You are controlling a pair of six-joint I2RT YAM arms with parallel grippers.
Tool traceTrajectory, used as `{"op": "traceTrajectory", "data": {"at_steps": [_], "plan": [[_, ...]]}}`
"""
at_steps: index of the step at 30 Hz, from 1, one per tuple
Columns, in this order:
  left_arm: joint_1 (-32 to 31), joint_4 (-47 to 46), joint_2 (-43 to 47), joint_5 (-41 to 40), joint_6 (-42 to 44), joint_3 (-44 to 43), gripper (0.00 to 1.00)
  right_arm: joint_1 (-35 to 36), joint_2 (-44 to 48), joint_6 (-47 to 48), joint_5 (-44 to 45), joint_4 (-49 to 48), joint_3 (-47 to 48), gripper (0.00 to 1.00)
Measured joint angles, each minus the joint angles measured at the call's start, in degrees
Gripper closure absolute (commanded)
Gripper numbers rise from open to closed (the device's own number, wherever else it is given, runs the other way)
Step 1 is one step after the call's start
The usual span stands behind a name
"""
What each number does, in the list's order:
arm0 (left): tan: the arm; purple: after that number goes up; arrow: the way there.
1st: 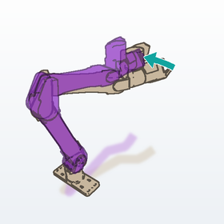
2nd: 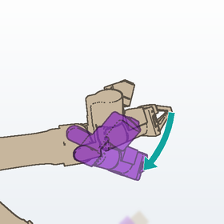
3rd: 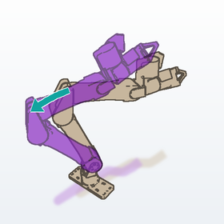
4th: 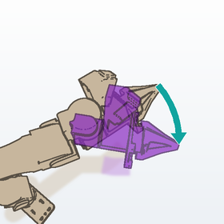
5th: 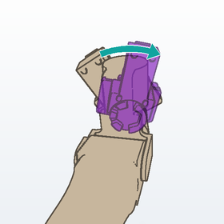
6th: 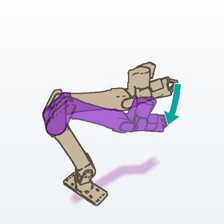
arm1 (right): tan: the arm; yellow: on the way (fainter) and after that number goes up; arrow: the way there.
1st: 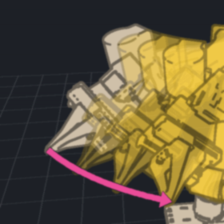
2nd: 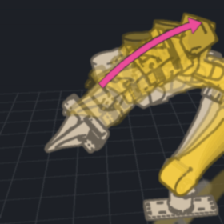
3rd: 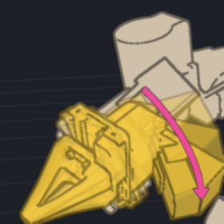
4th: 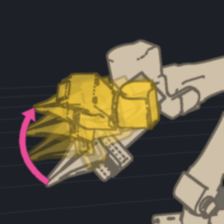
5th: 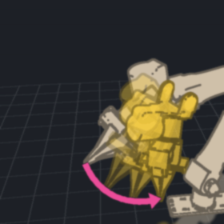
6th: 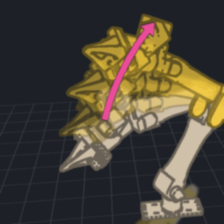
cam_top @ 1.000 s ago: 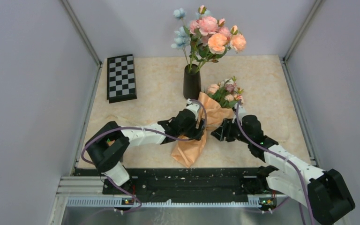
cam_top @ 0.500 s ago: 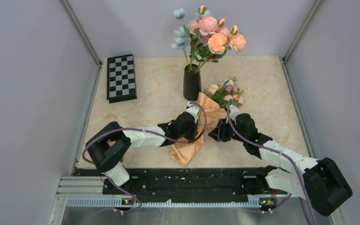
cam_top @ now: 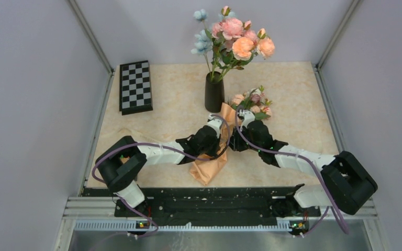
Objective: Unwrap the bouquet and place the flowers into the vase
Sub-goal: Untie the ribbon from the wrapping paper.
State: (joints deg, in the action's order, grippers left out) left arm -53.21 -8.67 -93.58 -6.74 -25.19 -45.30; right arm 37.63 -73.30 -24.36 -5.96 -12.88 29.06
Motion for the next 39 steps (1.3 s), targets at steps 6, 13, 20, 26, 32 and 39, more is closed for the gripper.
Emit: {"op": "traceTrajectory", "data": {"at_steps": [6, 13, 20, 26, 32, 39], "plan": [[0.0, 0.0, 0.0, 0.0, 0.0, 0.0, 1.0, 1.5, -4.6, 0.9, 3.2, -0.9, 2.6, 0.76], [0.0, -0.1, 0.0, 0.0, 0.0, 0.0, 1.0, 2.1, -7.9, 0.8, 5.9, -0.9, 3.3, 0.78], [0.0, -0.1, 0.0, 0.0, -0.2, 0.1, 1.0, 2.7, -8.9, 0.8, 6.5, -1.4, 3.7, 0.78], [0.1, -0.2, 0.0, -0.9, -0.2, 0.5, 1.0, 3.3, -12.0, 0.8, 6.9, -3.4, 4.9, 0.98], [0.1, -0.8, 0.1, -1.3, -0.6, 1.0, 1.0, 4.4, -12.2, -2.3, 11.1, -2.8, 5.2, 1.0], [0.1, -3.0, 0.1, -1.4, -3.2, 1.9, 1.0, 5.2, -10.4, -10.0, 17.1, -0.5, 4.5, 1.0]]}}
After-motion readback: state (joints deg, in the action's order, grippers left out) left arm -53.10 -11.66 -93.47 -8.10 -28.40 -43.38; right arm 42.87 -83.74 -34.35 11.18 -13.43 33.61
